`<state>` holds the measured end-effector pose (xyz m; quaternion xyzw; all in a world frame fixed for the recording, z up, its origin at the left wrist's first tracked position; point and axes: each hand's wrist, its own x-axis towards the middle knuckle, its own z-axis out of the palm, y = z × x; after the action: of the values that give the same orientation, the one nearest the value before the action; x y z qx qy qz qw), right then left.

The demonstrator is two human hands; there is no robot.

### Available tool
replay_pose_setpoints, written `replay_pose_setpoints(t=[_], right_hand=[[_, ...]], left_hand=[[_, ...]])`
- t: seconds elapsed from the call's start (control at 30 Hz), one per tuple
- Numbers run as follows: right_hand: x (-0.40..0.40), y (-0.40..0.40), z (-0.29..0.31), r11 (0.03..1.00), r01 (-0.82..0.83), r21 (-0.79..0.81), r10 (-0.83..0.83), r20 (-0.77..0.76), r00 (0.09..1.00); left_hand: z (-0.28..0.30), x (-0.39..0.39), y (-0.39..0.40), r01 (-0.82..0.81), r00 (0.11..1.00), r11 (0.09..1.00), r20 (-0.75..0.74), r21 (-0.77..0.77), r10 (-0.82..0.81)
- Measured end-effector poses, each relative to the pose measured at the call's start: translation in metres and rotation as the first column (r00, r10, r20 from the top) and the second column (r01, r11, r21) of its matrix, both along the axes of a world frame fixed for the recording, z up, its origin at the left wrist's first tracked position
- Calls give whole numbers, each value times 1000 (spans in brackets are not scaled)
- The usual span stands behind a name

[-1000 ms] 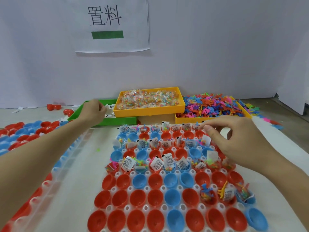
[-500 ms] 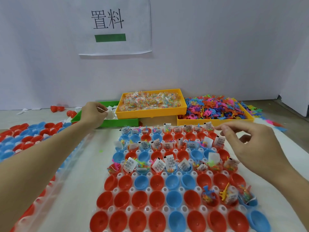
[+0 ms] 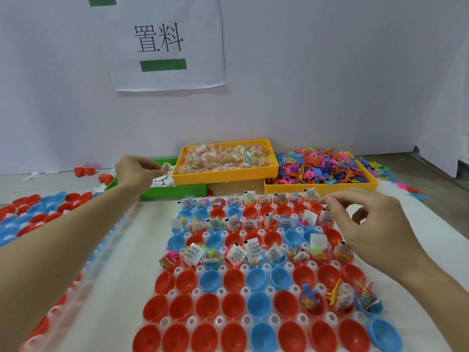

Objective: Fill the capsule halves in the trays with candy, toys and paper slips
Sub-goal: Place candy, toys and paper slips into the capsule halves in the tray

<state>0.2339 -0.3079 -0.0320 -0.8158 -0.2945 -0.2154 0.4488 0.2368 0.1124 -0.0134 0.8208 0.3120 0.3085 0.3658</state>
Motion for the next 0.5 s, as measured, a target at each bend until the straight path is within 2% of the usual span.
replay_pose_setpoints(t=[0.17, 0.3, 0.4, 0.5], right_hand=[[1, 0, 0, 1000, -3, 5, 3, 4, 1000], [0, 0, -1, 1000, -7, 12, 7, -13, 1000], [-2, 1, 0, 1000, -18, 12, 18, -38, 999], [-5, 3, 2, 1000, -26, 13, 27, -68, 997]], left_hand=[[6, 2, -3, -98, 992, 993, 69, -64, 102], [24, -5, -27, -84, 979, 992, 178, -91, 100], [35, -28, -65, 56, 967, 993, 253, -107, -27], [40, -65, -110, 272, 932, 957, 274, -102, -236]])
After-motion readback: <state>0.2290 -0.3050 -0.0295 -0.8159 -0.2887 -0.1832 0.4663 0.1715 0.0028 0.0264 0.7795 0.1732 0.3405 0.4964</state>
